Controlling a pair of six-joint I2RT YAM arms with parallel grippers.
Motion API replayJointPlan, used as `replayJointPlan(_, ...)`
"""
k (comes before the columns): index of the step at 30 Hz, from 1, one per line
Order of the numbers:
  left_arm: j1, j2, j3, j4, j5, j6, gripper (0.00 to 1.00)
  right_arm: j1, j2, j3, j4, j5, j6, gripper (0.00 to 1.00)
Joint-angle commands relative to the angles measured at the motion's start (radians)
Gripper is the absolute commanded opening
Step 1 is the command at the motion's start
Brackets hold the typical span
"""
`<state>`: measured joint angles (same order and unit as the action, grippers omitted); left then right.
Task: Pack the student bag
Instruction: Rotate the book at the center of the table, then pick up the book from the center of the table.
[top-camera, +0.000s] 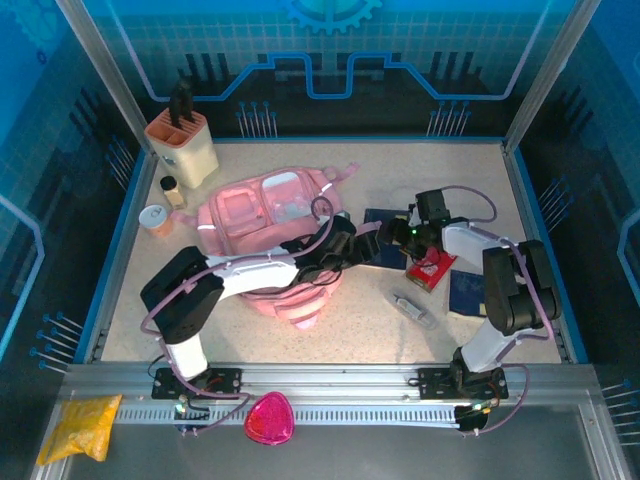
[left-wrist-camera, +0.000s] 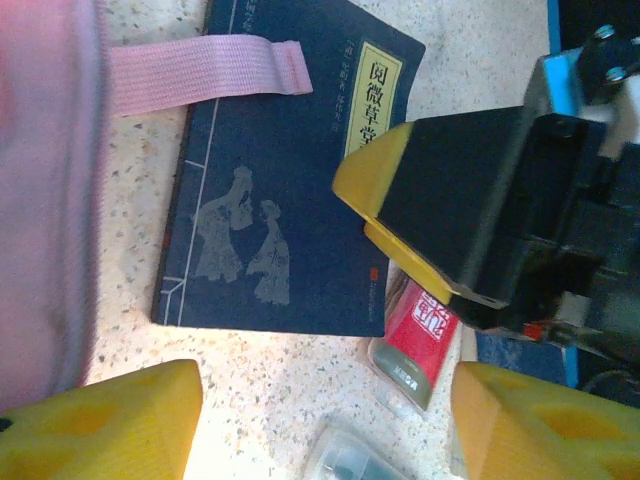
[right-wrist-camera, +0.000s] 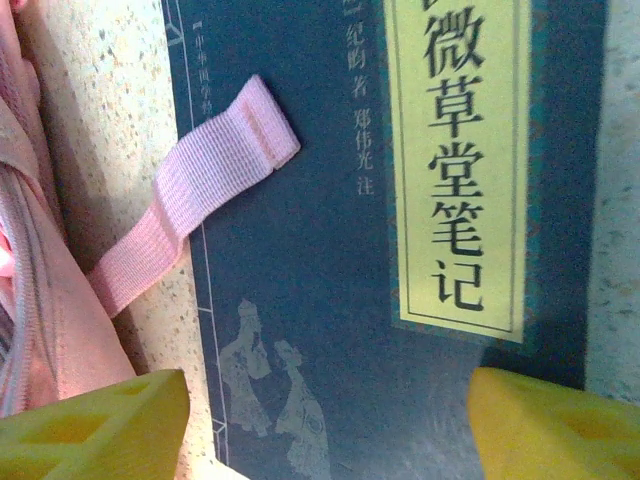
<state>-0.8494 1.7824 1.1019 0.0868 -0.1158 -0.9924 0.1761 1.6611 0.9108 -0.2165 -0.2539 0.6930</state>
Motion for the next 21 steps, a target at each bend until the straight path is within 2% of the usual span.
replayJointPlan(1, -0.007, 0.037, 0.082, -0.056, -0.016, 0.033, 0.63, -0.038, -0.032, 0.033, -0.058, -0.009, -0.014, 0.69)
replayJointPlan(6, 0.002, 0.122, 0.202, -0.165, -0.033, 0.083, 0.57, -0.086, -0.018, 0.038, -0.082, 0.020, -0.061, 0.64)
replayJointPlan(16, 0.044, 0.262, 0.306, -0.195, 0.026, 0.127, 0.48, -0.105, 0.080, 0.068, -0.080, -0.057, -0.124, 0.59)
replayJointPlan(21, 0.057, 0.310, 0.342, -0.209, 0.048, 0.145, 0.40, -0.105, 0.095, 0.069, -0.076, -0.037, -0.136, 0.58)
